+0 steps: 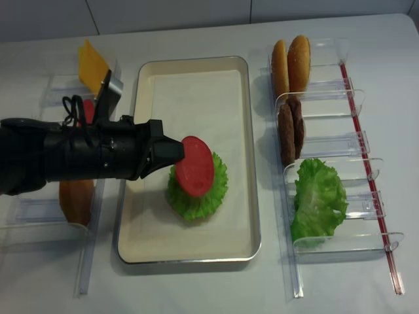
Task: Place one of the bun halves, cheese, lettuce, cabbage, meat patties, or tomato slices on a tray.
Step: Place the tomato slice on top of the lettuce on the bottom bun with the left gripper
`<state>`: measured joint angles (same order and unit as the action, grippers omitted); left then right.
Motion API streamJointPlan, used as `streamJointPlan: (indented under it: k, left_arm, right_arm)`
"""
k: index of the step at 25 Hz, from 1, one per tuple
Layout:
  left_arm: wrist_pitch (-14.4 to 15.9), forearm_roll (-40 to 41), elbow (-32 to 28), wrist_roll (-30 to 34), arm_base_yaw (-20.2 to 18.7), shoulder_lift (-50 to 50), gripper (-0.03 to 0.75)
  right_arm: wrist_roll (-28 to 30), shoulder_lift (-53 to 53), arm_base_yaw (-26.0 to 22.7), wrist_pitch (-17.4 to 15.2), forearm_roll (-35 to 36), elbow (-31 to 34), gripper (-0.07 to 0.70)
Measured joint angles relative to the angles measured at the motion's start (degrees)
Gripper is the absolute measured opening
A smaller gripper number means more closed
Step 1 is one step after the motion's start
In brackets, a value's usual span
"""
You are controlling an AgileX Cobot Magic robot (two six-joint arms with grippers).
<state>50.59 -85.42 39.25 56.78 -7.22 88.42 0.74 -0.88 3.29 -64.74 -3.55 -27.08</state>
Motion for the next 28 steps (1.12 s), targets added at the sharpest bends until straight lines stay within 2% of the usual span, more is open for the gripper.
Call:
streamJointPlan:
  k: [8, 14, 17, 21, 28]
  left_arm:
    - [0.06, -0.21, 0.0, 0.12, 0.0, 0.0, 0.043]
    - [2.83, -0.55, 0.0, 0.99, 0.0, 3.49, 0.043]
    - [3.6, -2.11, 0.0, 3.57, 0.0, 6.02, 0.043]
    - [3.23, -4.79, 0.0, 5.41, 0.0, 6.42, 0.043]
    - [2.19, -2.23, 0.0, 5.65, 0.0, 6.42, 0.043]
  right_arm:
    - [0.0, 0.0, 0.0, 0.0, 0.0, 0.0, 0.275]
    - [-0.22, 0.0, 0.0, 0.0, 0.0, 0.0, 0.275]
    - [-0.22, 0.0, 0.0, 0.0, 0.0, 0.0, 0.275]
    - [-0.22, 0.0, 0.0, 0.0, 0.0, 0.0, 0.275]
    - [-0.12, 0.0, 0.0, 0.0, 0.0, 0.0, 0.275]
